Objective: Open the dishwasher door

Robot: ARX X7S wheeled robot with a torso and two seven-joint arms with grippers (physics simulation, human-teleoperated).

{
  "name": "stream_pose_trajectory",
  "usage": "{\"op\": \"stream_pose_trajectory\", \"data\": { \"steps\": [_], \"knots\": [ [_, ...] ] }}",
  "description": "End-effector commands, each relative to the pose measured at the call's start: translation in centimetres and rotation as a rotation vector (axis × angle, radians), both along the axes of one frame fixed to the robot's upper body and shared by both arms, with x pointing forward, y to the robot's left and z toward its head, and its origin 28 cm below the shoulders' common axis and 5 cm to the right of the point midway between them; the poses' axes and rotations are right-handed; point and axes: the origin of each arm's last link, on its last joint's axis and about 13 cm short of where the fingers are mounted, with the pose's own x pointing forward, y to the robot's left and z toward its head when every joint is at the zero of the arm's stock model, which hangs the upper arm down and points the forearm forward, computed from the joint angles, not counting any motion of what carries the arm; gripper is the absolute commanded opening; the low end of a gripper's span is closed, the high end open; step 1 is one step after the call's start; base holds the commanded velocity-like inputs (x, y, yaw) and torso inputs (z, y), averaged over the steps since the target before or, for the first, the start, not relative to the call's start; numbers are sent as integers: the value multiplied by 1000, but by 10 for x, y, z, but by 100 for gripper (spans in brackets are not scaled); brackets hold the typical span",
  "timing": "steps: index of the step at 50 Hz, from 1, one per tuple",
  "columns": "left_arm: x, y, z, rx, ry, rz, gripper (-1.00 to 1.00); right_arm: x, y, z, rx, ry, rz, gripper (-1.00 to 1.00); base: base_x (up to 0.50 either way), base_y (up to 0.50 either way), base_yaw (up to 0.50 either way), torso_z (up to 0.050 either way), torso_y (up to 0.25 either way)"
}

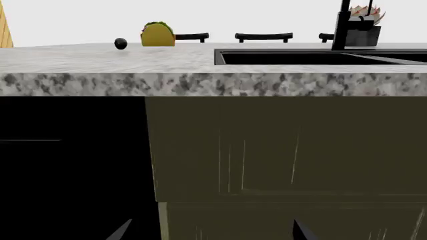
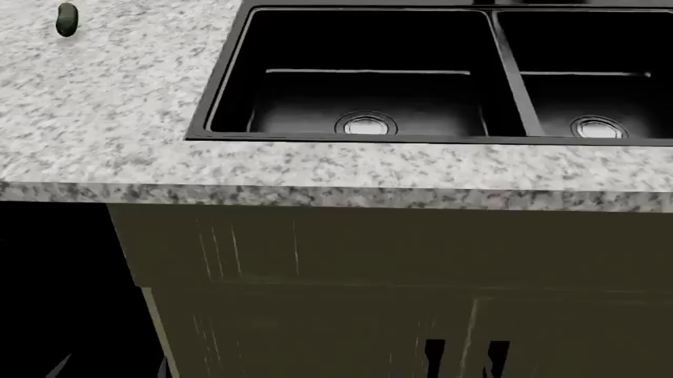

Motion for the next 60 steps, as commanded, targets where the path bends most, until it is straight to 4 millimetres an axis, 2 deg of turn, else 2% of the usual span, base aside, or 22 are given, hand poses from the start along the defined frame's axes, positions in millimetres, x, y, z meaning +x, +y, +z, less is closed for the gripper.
{"op": "stream_pose_trajectory", "data": {
  "steps": [1, 17, 60],
  "knots": [
    [-1, 0, 0, 0, 0, 0, 100, -1, 0, 0, 0, 0, 0, 100, 0, 0, 0, 0, 0],
    [-3, 0, 3, -10, -20, -15, 100, -5, 2, 2, -5, -10, 14, 100, 0, 0, 0, 0, 0],
    [-1, 1, 3, -19, -45, -19, 100, -6, 1, 0, 29, -8, 36, 100, 0, 494, 0, 0, 0]
  ]
}}
